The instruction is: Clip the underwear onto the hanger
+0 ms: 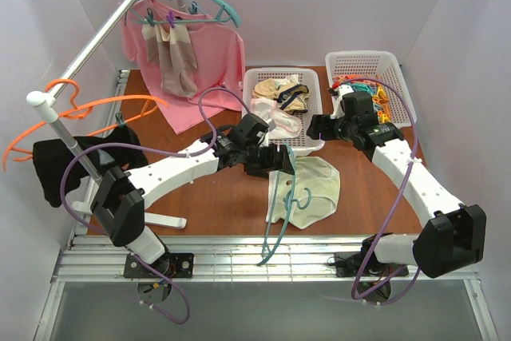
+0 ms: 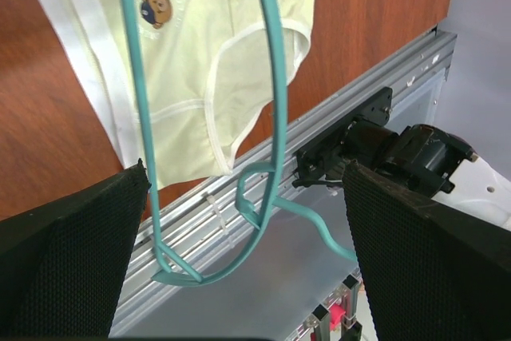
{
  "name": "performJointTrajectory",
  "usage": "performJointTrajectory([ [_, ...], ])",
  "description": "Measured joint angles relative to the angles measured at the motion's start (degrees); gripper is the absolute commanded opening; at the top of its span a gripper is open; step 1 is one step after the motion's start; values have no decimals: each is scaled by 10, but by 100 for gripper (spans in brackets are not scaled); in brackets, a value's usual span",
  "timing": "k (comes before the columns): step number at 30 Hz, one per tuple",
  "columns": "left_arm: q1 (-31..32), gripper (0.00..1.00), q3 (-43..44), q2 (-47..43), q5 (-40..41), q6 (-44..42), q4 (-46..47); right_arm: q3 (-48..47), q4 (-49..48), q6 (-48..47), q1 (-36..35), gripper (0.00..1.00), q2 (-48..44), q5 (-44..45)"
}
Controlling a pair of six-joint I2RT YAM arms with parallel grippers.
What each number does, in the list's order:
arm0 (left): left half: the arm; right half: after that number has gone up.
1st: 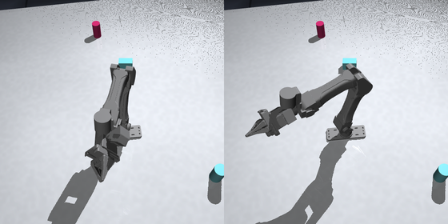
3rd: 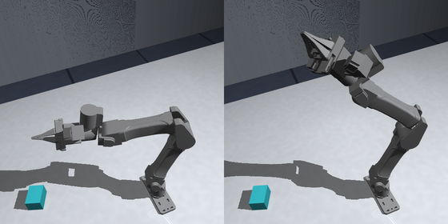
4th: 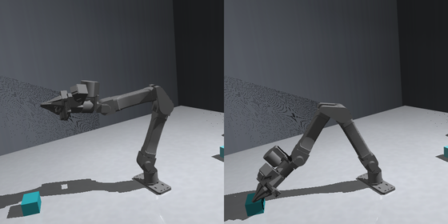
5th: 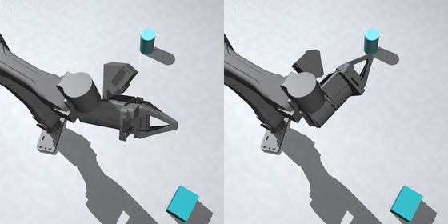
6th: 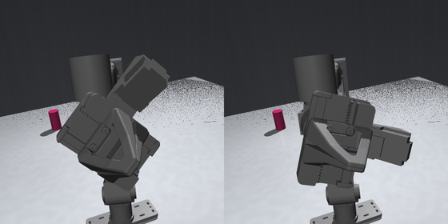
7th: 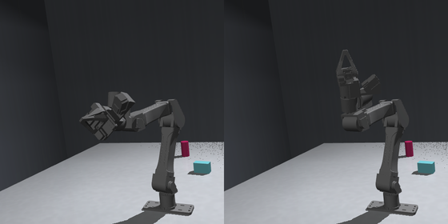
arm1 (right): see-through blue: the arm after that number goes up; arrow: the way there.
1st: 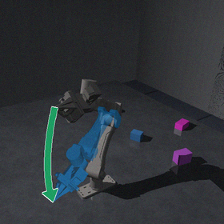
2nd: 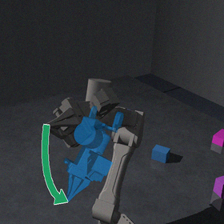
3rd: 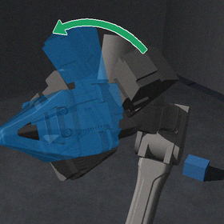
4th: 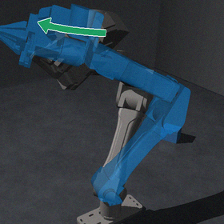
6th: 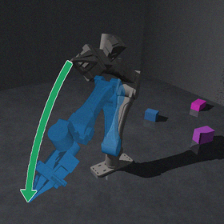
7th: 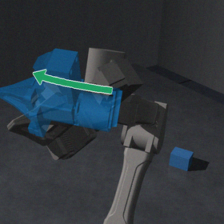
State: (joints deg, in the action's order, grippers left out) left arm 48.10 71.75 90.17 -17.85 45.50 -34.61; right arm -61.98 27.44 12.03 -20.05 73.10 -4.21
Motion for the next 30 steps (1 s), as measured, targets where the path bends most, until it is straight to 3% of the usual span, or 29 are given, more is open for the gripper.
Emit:
performJointTrajectory([
  [18, 57, 87, 27, 76, 33, 4, 43, 16, 2, 7, 0, 87, -12, -1],
  [22, 57, 73, 27, 93, 37, 5, 60, 19, 8, 7, 0, 87, -24, -1],
  [26, 57, 35, 27, 104, 36, 6, 74, 19, 8, 7, 0, 87, -35, -1],
  [30, 57, 20, 27, 106, 34, 5, 81, 19, 12, 7, 0, 87, -38, 0],
])
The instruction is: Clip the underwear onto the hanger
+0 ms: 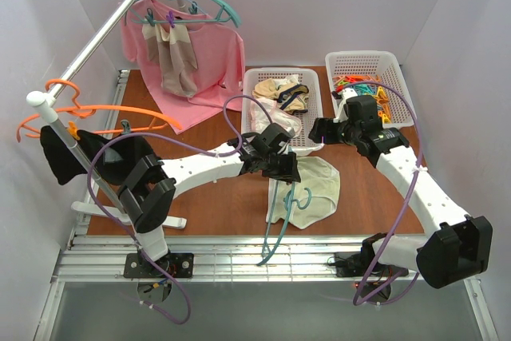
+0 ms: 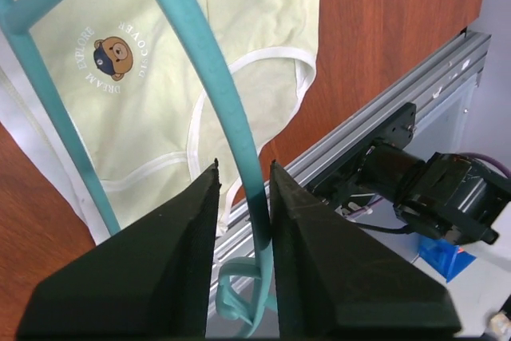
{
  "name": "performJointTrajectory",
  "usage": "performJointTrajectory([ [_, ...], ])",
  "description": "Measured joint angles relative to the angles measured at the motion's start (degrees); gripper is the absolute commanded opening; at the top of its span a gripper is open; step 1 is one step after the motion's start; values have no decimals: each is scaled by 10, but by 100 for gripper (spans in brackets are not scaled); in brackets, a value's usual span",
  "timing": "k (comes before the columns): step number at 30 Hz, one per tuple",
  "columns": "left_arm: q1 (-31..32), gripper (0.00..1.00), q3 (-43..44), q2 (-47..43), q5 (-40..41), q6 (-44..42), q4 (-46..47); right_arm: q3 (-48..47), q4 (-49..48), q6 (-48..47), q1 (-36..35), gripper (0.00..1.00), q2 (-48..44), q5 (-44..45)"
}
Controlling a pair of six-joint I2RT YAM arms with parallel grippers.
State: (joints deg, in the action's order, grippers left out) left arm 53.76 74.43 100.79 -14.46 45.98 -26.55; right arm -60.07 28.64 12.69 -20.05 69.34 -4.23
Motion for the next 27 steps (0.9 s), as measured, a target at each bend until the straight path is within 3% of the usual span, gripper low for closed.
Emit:
performJointTrajectory([
  [6, 0, 0, -9, -9, -10, 8, 12, 0, 0, 0, 0, 87, -4, 0],
  [19, -38, 0, -59, -72, -64, 22, 9, 0, 0, 0, 0, 87, -4, 0],
  [27, -83, 0, -96, -98, -161, 34, 26, 0, 0, 0, 0, 87, -5, 0],
])
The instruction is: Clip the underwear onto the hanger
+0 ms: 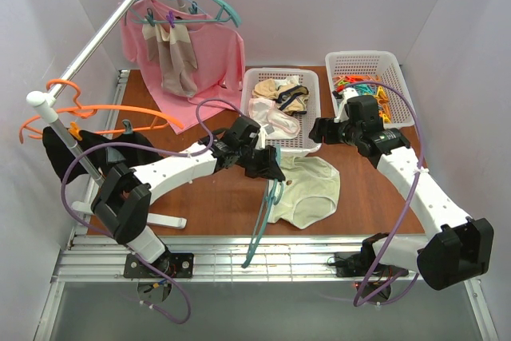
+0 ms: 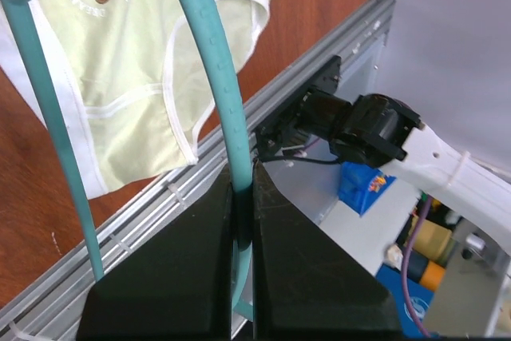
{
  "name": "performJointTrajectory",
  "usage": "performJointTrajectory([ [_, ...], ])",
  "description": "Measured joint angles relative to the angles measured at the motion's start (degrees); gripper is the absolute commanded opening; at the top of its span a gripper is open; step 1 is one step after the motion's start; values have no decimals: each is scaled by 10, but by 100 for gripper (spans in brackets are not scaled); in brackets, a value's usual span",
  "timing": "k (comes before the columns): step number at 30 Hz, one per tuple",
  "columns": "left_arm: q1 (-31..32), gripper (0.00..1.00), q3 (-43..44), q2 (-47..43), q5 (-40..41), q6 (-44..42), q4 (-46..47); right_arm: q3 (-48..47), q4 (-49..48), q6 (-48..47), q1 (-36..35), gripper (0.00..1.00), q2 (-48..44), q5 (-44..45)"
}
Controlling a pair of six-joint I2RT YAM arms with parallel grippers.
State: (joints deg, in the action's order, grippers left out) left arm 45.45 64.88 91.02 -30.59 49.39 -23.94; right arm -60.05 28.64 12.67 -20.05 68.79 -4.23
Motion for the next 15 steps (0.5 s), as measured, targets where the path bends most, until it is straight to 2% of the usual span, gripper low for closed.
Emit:
performJointTrajectory([
  [6, -29, 0, -21, -13, -85, 18, 27, 0, -1, 0, 0, 87, 1, -2],
  [15, -62, 0, -103, -70, -175, 83, 108, 0, -24, -3, 0, 87, 35, -13],
])
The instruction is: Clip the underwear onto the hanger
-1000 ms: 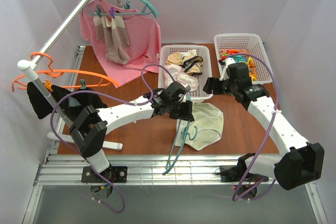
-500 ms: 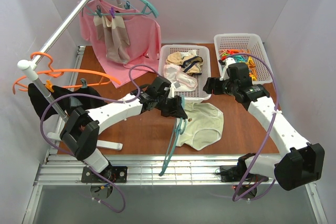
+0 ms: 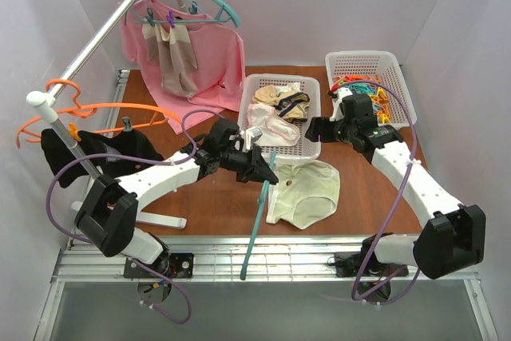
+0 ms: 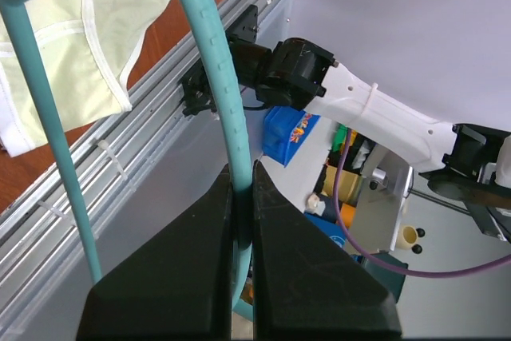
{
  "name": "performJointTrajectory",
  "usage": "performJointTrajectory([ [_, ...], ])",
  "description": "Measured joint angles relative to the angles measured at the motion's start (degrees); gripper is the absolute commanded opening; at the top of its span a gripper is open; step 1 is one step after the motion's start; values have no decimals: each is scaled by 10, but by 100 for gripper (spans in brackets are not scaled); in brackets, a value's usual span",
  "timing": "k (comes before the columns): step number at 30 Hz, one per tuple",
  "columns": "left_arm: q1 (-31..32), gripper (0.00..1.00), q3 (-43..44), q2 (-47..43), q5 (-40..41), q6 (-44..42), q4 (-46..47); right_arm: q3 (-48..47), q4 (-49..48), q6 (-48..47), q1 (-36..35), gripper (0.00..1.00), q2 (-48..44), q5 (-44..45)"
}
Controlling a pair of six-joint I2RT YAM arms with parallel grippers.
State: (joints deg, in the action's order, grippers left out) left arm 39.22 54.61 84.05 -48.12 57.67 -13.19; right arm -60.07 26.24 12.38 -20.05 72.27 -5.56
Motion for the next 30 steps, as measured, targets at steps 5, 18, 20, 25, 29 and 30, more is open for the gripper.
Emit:
performJointTrajectory([
  [5, -7, 0, -47, -3, -31, 55, 72, 0, -17, -2, 0, 86, 24, -16],
  [18, -9, 0, -75, -4, -52, 129, 166, 12, -50, -12, -9, 83, 95, -17],
  [20, -10, 0, -86, -7, -53, 139, 179, 16, -53, -14, -18, 79, 107, -10],
  [25, -13, 0, -107, -18, -58, 163, 210, 20, -54, -17, -37, 52, 145, 11],
  [29, -14, 0, -125, -26, -66, 183, 236, 22, -53, -11, -44, 12, 165, 24],
  [30, -14, 0, -131, -28, -67, 189, 243, 22, -54, 1, -45, 8, 169, 32],
])
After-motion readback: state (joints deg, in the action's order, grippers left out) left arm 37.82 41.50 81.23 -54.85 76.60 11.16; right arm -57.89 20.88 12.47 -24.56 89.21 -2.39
